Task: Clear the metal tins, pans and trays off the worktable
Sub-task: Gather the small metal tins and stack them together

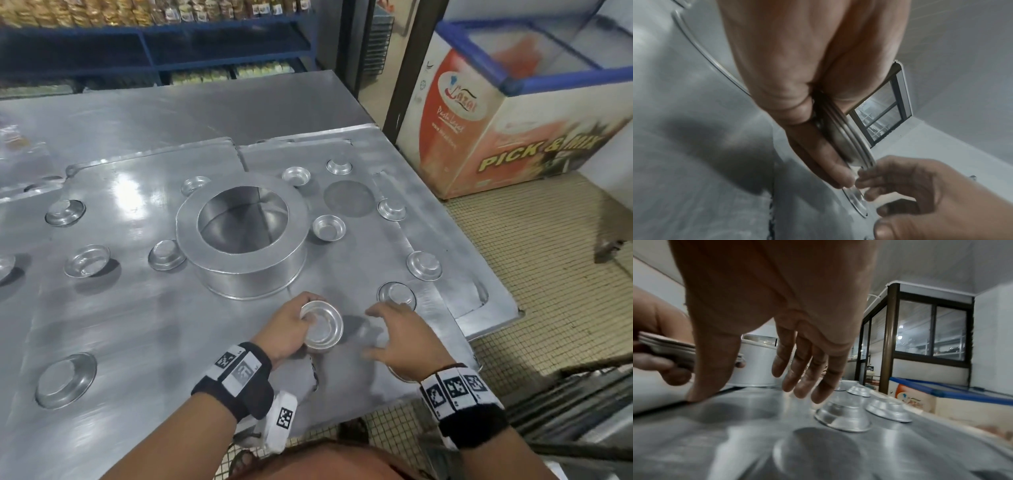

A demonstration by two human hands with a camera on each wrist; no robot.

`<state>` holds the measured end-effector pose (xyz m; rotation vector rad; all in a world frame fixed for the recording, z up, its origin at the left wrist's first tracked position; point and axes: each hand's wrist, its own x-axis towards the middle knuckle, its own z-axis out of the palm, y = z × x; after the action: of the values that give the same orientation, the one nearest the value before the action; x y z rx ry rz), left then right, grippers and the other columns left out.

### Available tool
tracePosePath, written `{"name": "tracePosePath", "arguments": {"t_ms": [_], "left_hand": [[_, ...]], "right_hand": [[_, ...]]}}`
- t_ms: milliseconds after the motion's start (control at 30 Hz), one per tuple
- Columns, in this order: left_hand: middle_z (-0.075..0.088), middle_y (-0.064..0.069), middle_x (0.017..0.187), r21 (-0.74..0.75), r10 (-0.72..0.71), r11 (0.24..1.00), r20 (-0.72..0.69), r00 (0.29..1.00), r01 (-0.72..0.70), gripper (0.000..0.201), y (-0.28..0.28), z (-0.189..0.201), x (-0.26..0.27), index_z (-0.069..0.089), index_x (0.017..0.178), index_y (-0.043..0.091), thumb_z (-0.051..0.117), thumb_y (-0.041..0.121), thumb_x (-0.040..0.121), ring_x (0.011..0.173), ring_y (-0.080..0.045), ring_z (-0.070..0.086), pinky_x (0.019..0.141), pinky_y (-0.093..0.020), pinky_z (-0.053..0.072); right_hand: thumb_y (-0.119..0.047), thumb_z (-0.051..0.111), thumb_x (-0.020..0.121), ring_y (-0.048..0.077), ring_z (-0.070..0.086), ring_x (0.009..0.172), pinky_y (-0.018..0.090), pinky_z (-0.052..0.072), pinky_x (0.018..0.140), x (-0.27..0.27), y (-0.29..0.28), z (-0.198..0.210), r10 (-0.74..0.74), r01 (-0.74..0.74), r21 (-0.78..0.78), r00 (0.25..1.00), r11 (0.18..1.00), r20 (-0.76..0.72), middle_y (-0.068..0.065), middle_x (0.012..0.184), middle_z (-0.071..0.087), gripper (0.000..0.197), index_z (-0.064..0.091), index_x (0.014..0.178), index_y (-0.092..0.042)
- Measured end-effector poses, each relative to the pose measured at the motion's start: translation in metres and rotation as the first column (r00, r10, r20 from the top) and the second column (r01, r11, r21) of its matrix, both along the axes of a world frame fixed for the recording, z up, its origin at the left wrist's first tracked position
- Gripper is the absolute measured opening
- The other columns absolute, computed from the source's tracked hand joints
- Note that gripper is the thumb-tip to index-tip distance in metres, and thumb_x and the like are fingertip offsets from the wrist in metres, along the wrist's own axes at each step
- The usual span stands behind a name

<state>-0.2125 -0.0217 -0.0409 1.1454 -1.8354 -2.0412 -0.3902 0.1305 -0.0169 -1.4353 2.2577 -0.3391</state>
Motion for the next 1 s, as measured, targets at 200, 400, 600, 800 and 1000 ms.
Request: {"name": "tracePosePath", "arguments": {"t_ms": [200,400,600,800,1000], "left_hand": [[0.065,-0.027,0.110,0.062,-0.028,0.998,0.024,0.999,0.026,0.031,0.006,-0.002,-0.017,0.067,0.105,0.029,0.047,0.010,0.092,0.092,-0.054,0.069,0.078,-0.083,0.044],[0.062,-0.026,0.114,0.097,-0.067,0.993,0.028,0.997,0.064,0.033,0.010,-0.004,-0.029,0.068,0.105,0.027,0.046,0.005,0.097,0.092,-0.054,0.069,0.078,-0.080,0.047],[0.063,-0.023,0.113,0.099,-0.100,0.991,0.047,0.994,0.095,0.037,0.013,-0.001,-0.037,0.068,0.101,0.027,0.044,-0.001,0.101,0.091,-0.047,0.072,0.076,-0.069,0.056],[0.067,-0.021,0.105,-0.006,-0.140,0.990,0.049,0.989,0.141,0.037,0.016,0.003,-0.043,0.067,0.107,0.022,0.045,-0.006,0.097,0.081,-0.030,0.068,0.075,-0.062,0.059],[0.068,-0.021,0.109,0.038,-0.126,0.992,0.035,0.991,0.124,0.033,0.019,0.005,-0.046,0.067,0.107,0.020,0.049,-0.005,0.097,0.090,-0.034,0.069,0.073,-0.053,0.062]], "right_hand": [[-0.039,0.078,0.068,0.013,0.044,0.115,0.032,0.047,0.094,-0.016,0.033,0.002,-0.041,0.062,0.149,0.989,0.987,-0.141,-0.011,0.126,0.051,0.063,0.056,0.126,-0.029],[-0.020,0.070,0.081,0.013,0.054,0.107,0.023,0.047,0.087,-0.016,0.046,-0.003,-0.081,0.103,0.139,0.985,0.985,-0.151,-0.006,0.112,0.060,0.031,0.064,0.111,-0.020],[-0.021,0.070,0.081,0.013,0.053,0.101,0.016,0.041,0.085,-0.013,0.049,-0.006,-0.100,0.107,0.050,0.987,0.993,-0.129,-0.007,0.106,0.060,0.038,0.065,0.119,-0.021],[-0.032,0.086,0.067,0.011,0.044,0.101,0.021,0.044,0.091,-0.013,0.053,0.001,-0.244,0.244,-0.210,0.969,0.947,0.023,-0.010,0.103,0.045,0.064,0.062,0.125,-0.027],[-0.041,0.085,0.064,0.014,0.037,0.118,0.027,0.043,0.102,-0.010,0.044,0.011,-0.269,0.311,-0.367,0.950,0.877,0.161,-0.009,0.127,0.043,0.079,0.055,0.137,-0.031]]}}
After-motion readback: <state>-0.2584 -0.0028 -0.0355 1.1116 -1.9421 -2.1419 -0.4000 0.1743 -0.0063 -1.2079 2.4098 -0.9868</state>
